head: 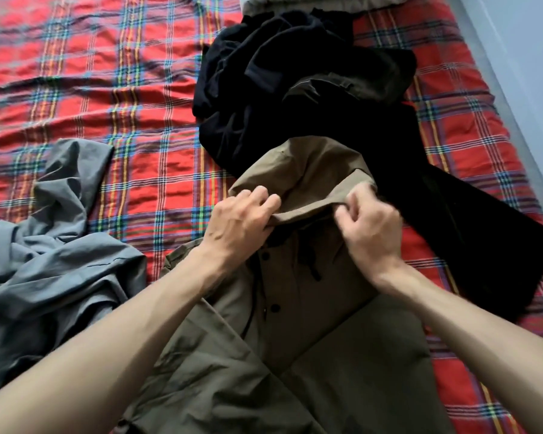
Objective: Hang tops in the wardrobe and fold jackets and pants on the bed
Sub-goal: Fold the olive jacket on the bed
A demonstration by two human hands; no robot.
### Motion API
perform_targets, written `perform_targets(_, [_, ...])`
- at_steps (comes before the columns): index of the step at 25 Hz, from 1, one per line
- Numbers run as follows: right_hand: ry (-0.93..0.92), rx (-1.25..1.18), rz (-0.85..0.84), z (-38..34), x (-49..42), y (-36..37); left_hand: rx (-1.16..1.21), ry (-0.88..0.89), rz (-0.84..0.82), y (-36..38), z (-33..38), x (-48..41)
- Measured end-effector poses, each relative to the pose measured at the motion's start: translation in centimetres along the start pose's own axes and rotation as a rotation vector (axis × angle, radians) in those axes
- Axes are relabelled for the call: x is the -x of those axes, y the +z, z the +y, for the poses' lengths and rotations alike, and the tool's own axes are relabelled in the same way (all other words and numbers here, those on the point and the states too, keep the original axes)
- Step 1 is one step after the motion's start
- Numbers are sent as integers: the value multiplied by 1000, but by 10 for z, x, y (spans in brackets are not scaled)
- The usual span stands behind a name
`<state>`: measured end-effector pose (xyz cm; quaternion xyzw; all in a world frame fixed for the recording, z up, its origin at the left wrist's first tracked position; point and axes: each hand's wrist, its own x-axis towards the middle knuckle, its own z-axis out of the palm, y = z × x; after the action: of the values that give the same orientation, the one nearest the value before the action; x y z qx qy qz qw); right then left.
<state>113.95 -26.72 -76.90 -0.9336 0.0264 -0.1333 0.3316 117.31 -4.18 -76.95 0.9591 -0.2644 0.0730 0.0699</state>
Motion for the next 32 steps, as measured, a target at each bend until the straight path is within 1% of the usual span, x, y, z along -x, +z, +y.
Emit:
perform_targets(1, [-241,10,-128,-1,15,4,71,-23,-17,-1,0,-10])
perform_targets(2, [-443,47,-319,-1,30,8,161,-109,-15,-5,-3,-23])
perform_targets(3, [-549,124,-512,2,39,16,242,-219,-6,-9,-9,-37])
perform_targets(4, [-530,209,-679,2,39,25,269,-291,-6,-12,-16,-49])
perform_targets(5, [-440,305,-783,2,34,36,253,-302,-6,-15,-22,-58])
perform_targets(6, [-330,378,-838,-2,27,48,231,-275,-6,-17,-25,-63])
perform_targets(7, [-269,436,-867,-8,19,58,219,-239,1,-19,-24,-66])
perform_targets(8, [-283,472,-841,-15,14,63,218,-207,17,-22,-22,-65])
perform_targets(9, [-321,460,-748,-17,11,63,217,-178,45,-24,-20,-61])
perform_targets(11, [-282,384,-609,-13,19,51,208,-132,103,-22,-18,-45])
perform_targets(13, [-229,336,-589,-7,37,28,166,-88,117,-16,-18,-27])
perform_targets(14, [-237,291,-576,-6,44,15,149,-59,77,-12,-17,-20])
perform_targets(15, [-290,239,-492,-7,45,4,142,-29,15,-8,-16,-13])
perform_targets(17, [-402,176,-200,-12,24,-8,126,22,-69,-1,-19,-3])
perform_targets(18, [-372,192,-120,-10,9,-11,123,28,-71,2,-20,0])
perform_targets(19, [-307,235,-112,-8,-8,-12,120,21,-57,3,-20,3])
perform_targets(20, [-265,289,-158,-4,-22,-9,103,5,-23,4,-18,5])
perform_targets(22, [-290,354,-272,5,-32,-2,77,-32,69,3,-11,4])
perform_targets(24, [-344,370,-287,15,-27,1,66,1,116,1,-8,6])
perform_targets(25, [-388,404,-307,20,-19,2,73,68,78,5,-9,14])
perform_targets(26, [-446,439,-356,29,-10,3,102,161,-39,10,-11,23])
perform_targets(27, [-474,451,-431,37,-2,2,158,222,-203,16,-13,34])
perform_targets(28, [-442,407,-474,43,2,1,220,215,-368,19,-15,40])
perform_targets(29, [-336,325,-435,44,-2,1,293,118,-428,21,-18,39])
perform_targets(30, [-186,225,-323,47,-15,4,372,-28,-349,22,-22,27])
perform_targets(31, [-44,128,-189,51,-31,7,403,-165,-190,25,-27,9])
perform_targets(32, [57,83,-123,51,-48,10,337,-251,-63,26,-32,-11])
